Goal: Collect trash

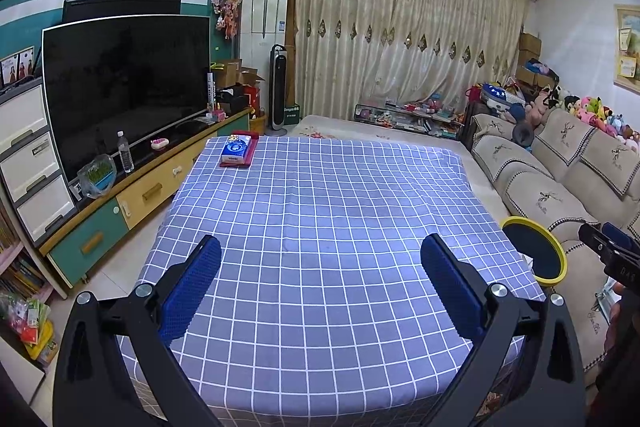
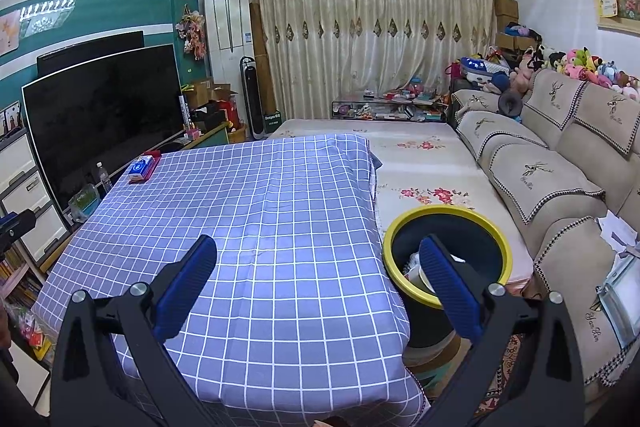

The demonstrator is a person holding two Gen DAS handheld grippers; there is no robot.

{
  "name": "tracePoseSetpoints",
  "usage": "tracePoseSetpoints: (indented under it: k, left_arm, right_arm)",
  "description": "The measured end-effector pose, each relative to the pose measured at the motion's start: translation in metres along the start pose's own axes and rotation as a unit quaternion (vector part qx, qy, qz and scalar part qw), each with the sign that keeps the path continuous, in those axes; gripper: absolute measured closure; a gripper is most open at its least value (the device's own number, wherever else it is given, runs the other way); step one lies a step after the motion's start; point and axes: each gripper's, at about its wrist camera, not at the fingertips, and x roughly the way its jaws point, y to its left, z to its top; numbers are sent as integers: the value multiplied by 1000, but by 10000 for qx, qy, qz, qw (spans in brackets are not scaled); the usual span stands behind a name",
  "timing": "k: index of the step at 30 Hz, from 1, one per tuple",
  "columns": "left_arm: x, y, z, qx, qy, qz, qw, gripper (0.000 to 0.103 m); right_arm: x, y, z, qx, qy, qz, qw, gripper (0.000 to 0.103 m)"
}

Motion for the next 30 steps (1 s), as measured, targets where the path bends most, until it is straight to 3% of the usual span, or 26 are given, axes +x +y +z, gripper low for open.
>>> tracePoseSetpoints:
  k: [30]
  left_arm:
    - [7,-4,-6,14,97,-64,9999,5]
  right_arm:
    - [2,2,-2,18,34,18,10000,6]
